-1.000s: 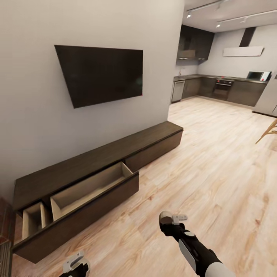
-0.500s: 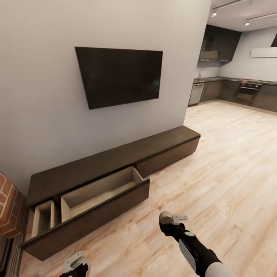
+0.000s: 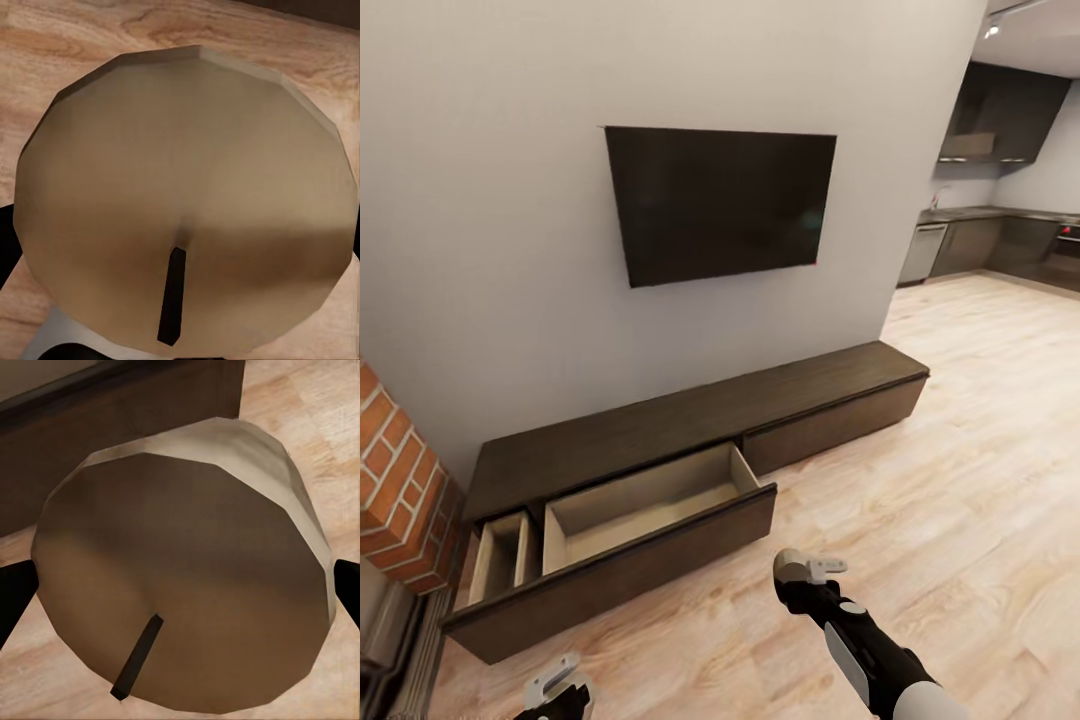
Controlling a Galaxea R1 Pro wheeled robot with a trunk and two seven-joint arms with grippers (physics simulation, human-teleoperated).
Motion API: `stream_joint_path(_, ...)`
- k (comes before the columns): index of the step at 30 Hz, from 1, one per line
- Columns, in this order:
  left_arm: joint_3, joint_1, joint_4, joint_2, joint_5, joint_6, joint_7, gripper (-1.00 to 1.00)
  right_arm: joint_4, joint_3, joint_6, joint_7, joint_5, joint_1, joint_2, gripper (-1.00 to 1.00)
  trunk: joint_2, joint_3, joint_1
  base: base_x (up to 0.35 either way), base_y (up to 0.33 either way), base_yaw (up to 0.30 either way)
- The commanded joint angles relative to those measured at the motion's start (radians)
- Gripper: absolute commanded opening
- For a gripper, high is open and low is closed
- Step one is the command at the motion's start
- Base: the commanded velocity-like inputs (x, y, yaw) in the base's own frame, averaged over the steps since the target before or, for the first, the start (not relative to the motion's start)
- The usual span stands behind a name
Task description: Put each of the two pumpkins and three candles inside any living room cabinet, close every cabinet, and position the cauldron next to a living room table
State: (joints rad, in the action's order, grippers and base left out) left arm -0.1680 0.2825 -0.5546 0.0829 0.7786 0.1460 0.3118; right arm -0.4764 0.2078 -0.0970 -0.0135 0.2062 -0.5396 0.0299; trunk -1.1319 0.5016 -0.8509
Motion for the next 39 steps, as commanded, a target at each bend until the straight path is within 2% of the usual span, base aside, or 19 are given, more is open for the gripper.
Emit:
stream_joint_path(1,-0.008,0.001,-0.002,0.001,0.005,0.003,0.009,-1.00,-0.002,0.004,-0.004,0.001,0.010,-0.001,-0.001,-1.00,-0.001,0.000,0.000,0.102,-0.059,0.251)
stream_joint_path(16,-0.008,0.001,-0.002,0.001,0.005,0.002,0.009,-1.00,-0.002,0.004,-0.004,0.001,0.010,0.000,-0.001,-1.00,-0.001,-0.008,0.000,0.102,-0.023,0.251)
stream_joint_path(28,-0.008,0.001,-0.002,0.001,0.005,0.002,0.009,-1.00,-0.002,0.004,-0.004,0.001,0.010,0.000,-0.001,-1.00,-0.001,-0.014,0.000,0.148,-0.216,0.251)
stream_joint_path(39,-0.008,0.000,-0.002,0.001,0.007,0.002,0.009,-1.00,-0.002,0.004,-0.004,0.001,0.009,0.000,-0.001,-1.00,-0.001,-0.020,0.000,0.016,-0.193,0.251)
